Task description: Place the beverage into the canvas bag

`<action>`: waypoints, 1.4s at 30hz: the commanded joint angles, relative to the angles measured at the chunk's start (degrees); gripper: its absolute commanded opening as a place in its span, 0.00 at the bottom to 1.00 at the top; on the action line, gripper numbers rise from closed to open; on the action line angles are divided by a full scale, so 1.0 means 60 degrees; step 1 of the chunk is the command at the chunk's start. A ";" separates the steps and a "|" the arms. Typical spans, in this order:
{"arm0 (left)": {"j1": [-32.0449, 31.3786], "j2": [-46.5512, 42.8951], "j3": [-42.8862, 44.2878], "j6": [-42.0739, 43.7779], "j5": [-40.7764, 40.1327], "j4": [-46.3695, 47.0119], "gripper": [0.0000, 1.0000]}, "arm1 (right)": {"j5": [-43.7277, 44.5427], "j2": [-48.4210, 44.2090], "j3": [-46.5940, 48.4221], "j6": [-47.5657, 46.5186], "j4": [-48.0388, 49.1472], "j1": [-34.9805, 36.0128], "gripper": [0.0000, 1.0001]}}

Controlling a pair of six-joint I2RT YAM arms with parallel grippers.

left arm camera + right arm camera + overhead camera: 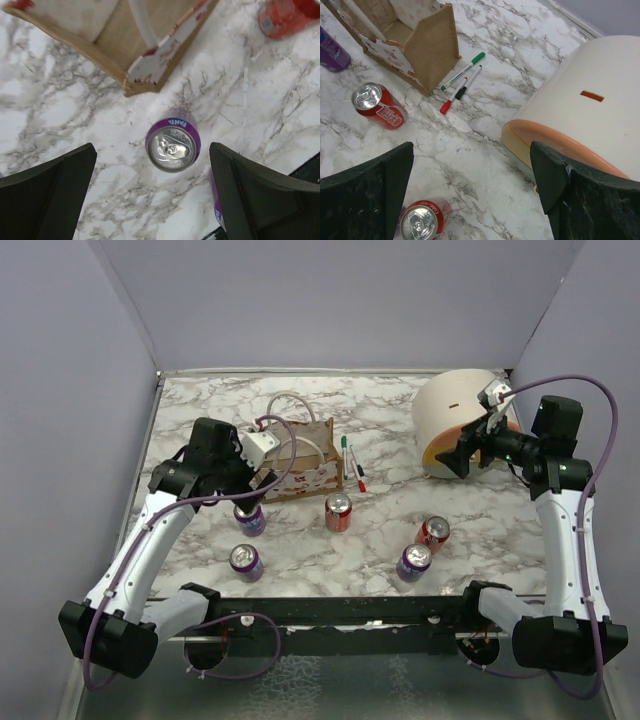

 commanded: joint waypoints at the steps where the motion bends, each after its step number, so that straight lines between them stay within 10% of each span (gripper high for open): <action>1: 0.0024 -0.0090 -0.0573 0.0219 0.0470 -0.0597 0.99 | 0.0228 -0.0264 -0.0462 -0.0076 0.0736 -0.0021 1.00; 19: 0.0026 0.1032 -0.2466 0.0631 0.0318 0.1100 0.91 | 0.0285 -0.0973 -0.0728 -0.0716 -0.0463 -0.0021 1.00; 32: 0.0015 0.0569 -0.2157 0.0860 0.0160 0.0372 0.42 | -0.0049 -0.0516 -0.0592 -0.0362 -0.0302 -0.0021 1.00; 42: 0.0019 -0.0441 0.0411 0.0723 -0.1122 -0.1127 0.24 | -0.0614 -0.0463 -0.0313 -0.0707 -0.0376 -0.0021 1.00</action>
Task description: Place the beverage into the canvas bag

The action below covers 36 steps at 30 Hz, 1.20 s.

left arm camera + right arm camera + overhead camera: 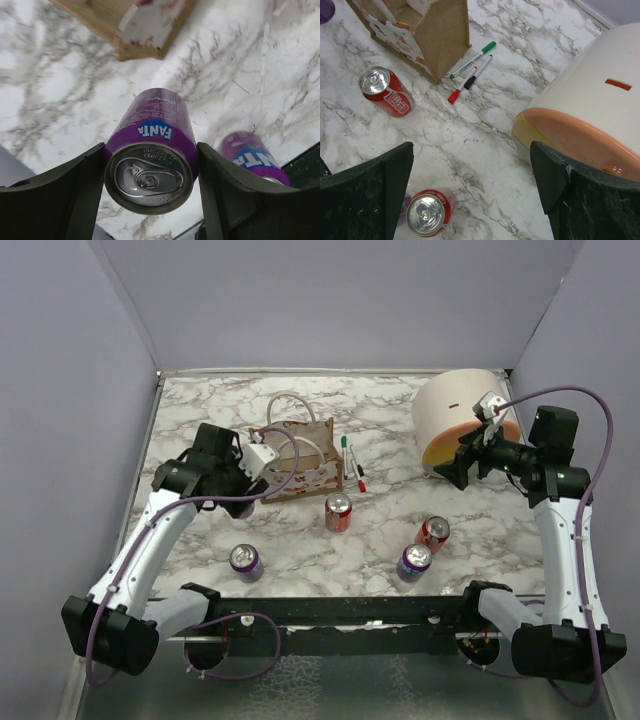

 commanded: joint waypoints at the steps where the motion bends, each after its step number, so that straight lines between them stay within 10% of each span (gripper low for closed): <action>1: 0.0022 -0.0810 0.1745 -0.0275 -0.0613 -0.0237 0.21 | -0.0500 0.0049 0.0445 -0.0133 -0.0045 -0.0021 1.00; 9: 0.0023 -0.0044 0.4285 -0.0808 -0.0552 0.0095 0.00 | -0.0569 0.0324 0.0885 0.0062 0.0321 0.0085 0.99; 36: -0.0009 0.3167 0.5205 -0.2619 0.1322 0.2466 0.00 | -0.1931 0.0909 0.0716 -0.0940 0.0257 0.1313 0.96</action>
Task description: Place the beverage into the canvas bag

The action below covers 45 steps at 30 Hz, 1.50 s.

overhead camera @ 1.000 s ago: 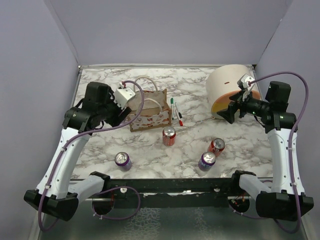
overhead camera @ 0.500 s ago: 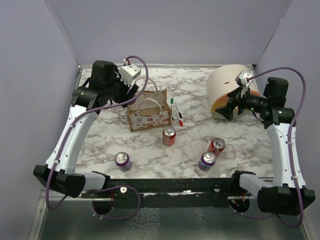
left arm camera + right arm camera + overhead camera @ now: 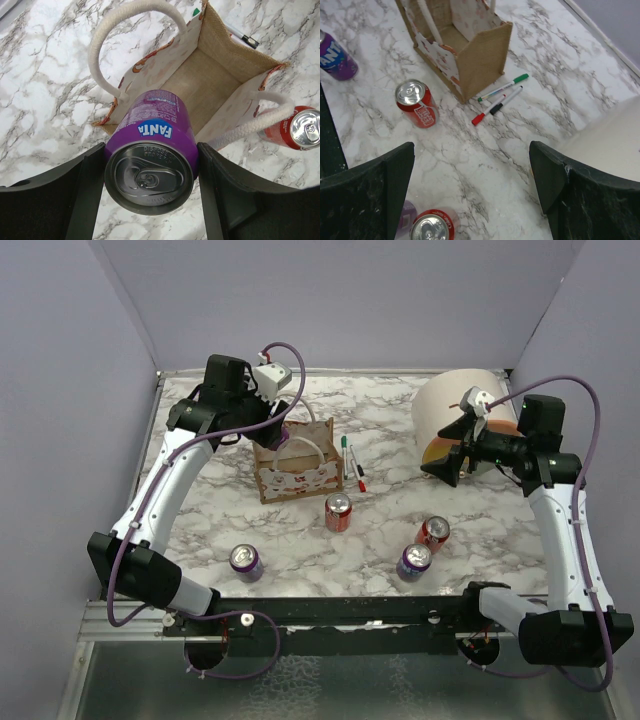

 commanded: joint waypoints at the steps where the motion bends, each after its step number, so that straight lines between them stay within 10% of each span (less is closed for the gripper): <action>1: -0.0022 0.0058 0.0196 -0.0222 0.0617 0.1063 0.00 | -0.0336 0.0307 0.0163 -0.0404 0.0355 0.1038 0.94; 23: 0.0278 0.1097 0.0430 -0.0629 0.1121 0.0773 0.00 | 0.0847 0.5401 0.1298 0.1139 0.6547 0.6232 0.83; 45: 0.0501 0.2208 0.1047 -0.0814 0.1391 0.0568 0.00 | -0.0648 0.5778 0.1515 0.2495 0.6240 0.6476 0.09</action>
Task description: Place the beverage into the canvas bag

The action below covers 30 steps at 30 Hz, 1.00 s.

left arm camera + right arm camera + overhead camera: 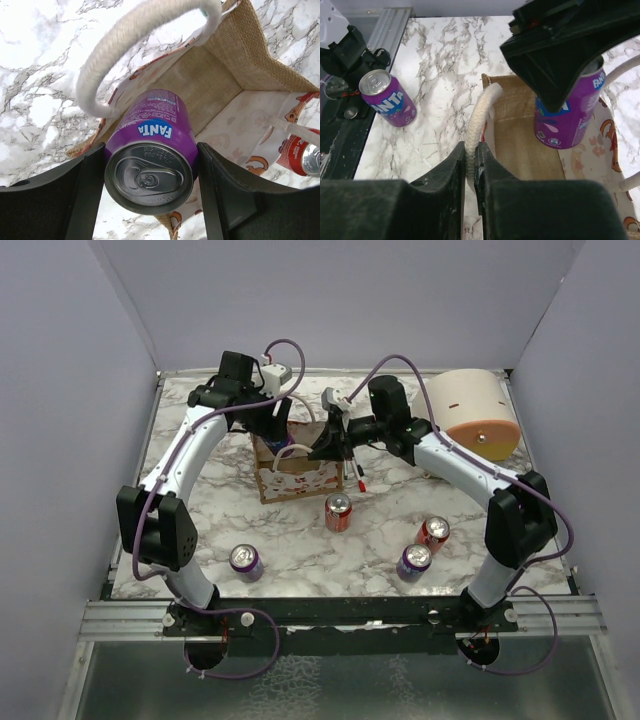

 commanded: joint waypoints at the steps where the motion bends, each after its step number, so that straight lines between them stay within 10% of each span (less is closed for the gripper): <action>1: -0.0123 0.0198 0.0700 0.0261 0.0421 0.0205 0.00 | -0.0454 -0.0352 -0.0413 0.0081 -0.0018 0.0068 0.08; 30: -0.0797 0.0888 -0.0407 0.1735 -0.1779 0.0647 0.00 | 0.0297 -0.0893 -0.1587 0.0509 0.0785 0.0075 0.04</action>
